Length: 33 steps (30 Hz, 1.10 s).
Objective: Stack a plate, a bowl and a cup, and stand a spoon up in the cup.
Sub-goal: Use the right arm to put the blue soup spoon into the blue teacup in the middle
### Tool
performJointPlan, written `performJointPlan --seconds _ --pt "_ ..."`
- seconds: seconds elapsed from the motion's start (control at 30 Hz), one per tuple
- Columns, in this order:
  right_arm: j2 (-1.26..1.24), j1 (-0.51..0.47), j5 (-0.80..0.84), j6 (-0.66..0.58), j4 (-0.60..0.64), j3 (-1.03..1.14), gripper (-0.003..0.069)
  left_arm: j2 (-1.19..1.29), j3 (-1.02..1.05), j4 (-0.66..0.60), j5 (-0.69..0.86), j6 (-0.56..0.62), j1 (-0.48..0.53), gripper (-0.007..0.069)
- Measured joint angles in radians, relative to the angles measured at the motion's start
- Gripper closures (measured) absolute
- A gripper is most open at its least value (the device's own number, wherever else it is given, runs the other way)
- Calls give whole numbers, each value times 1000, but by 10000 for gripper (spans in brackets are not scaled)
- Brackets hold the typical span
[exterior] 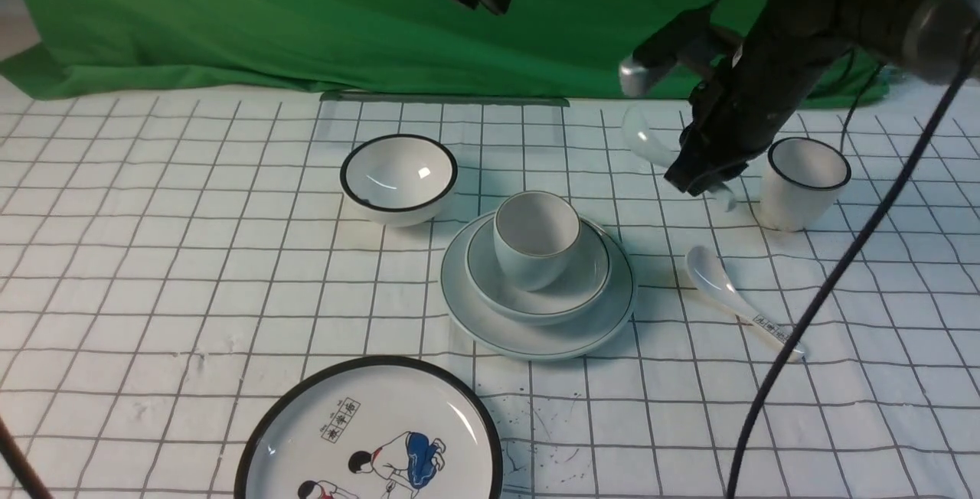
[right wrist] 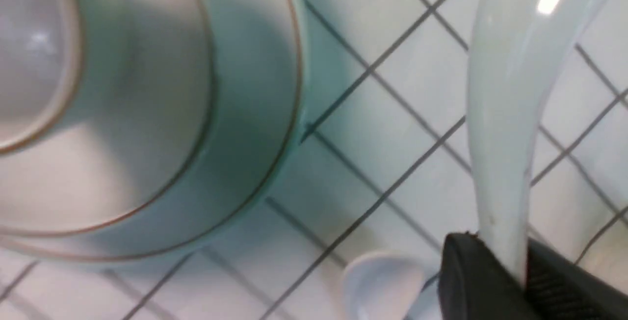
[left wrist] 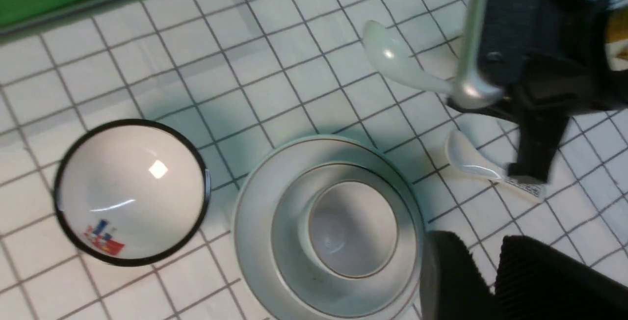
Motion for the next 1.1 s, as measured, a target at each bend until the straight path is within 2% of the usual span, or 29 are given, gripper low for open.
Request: performJointPlan --seconds 0.1,0.23,0.53,0.77,1.1 --pt "-78 3 163 53 106 3 579 -26 0 79 2 -1 0 469" --pt "-167 55 166 142 167 38 579 -62 17 133 2 -2 0 469" --pt "-192 231 166 194 140 131 579 -180 243 229 4 -5 0 468" --pt "-123 240 164 228 116 133 579 -264 387 278 4 -25 1 468" --pt "-88 240 128 247 98 133 579 -274 405 298 -3 -32 1 468"
